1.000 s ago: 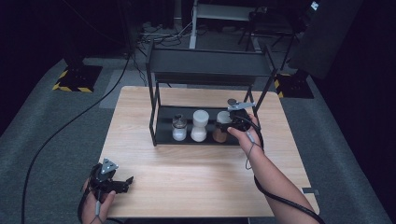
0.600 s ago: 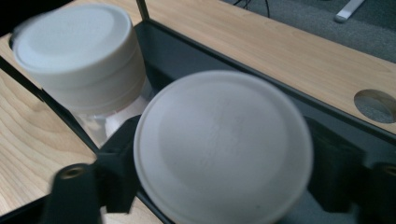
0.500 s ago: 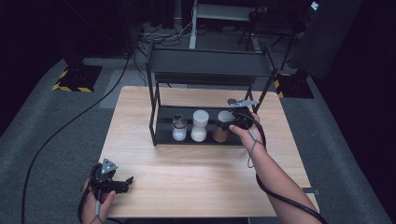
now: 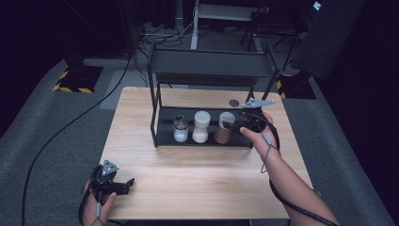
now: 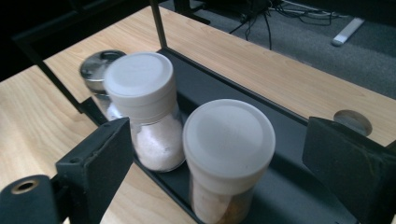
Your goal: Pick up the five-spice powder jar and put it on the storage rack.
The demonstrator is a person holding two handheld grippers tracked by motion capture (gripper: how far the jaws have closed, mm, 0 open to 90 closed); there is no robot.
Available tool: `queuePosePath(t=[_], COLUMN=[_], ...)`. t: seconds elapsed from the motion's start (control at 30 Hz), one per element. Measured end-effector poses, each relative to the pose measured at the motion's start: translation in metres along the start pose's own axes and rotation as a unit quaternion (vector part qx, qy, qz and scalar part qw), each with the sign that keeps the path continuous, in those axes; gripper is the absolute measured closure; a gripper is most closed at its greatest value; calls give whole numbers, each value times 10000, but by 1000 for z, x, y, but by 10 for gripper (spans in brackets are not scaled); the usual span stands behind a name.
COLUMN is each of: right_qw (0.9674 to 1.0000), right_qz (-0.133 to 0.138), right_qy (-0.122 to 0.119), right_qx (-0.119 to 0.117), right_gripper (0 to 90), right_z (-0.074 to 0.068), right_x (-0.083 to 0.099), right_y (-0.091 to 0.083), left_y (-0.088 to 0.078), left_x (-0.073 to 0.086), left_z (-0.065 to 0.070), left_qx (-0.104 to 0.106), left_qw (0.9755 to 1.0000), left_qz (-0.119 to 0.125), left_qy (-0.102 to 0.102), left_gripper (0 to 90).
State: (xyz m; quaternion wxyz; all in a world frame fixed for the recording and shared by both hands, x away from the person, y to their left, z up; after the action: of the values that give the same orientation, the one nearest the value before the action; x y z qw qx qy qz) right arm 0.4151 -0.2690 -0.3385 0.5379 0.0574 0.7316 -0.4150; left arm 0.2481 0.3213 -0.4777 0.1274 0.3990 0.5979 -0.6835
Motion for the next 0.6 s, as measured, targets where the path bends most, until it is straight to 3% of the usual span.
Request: queuePosePath(t=[0.6], right_qw=[9999], right_qz=[48], right_qy=[0], right_qx=[-115], right_gripper=[65], right_z=[-15], right_x=[21], right_y=[-53], left_y=[0], left_x=[0], left_z=[0], left_qx=[-4], left_qw=[10000], left_qz=[-1], left_qy=[-3], left_gripper=[4])
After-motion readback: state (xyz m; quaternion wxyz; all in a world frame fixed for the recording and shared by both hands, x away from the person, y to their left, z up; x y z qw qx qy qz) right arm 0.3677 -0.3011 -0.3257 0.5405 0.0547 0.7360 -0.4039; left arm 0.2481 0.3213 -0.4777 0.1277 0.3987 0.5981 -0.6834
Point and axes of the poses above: each handheld gripper's, and its own axes: y roughly forward along the jaws, x roughly out of its underside, z roughly to its right, the point moved 3 cm from there along y, roughly forward along the jaws, and after that the axes turned 4 degrees about -x, right-handed, at the moved point
